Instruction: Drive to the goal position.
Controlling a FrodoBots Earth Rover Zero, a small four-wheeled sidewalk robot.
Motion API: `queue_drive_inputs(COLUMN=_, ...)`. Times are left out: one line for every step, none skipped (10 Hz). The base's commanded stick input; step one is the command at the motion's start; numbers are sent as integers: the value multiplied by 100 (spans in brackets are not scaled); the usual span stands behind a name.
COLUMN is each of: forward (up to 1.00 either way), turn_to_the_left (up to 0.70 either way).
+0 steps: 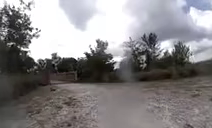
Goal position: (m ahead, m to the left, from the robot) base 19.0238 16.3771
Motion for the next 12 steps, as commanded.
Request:
queue_drive_inputs(forward=60, turn_to_the_left=0)
queue_drive_inputs(forward=60, turn_to_the_left=0)
queue_drive_inputs(forward=60, turn_to_the_left=0)
queue_drive_inputs(forward=60, turn_to_the_left=0)
queue_drive_inputs(forward=60, turn_to_the_left=0)
queue_drive_inputs(forward=60, turn_to_the_left=0)
queue_drive_inputs(forward=60, turn_to_the_left=0)
queue_drive_inputs(forward=60, turn_to_the_left=0)
queue_drive_inputs(forward=60, turn_to_the_left=0)
queue_drive_inputs(forward=60, turn_to_the_left=0)
queue_drive_inputs(forward=60, turn_to_the_left=0)
queue_drive_inputs(forward=60, turn_to_the_left=0)
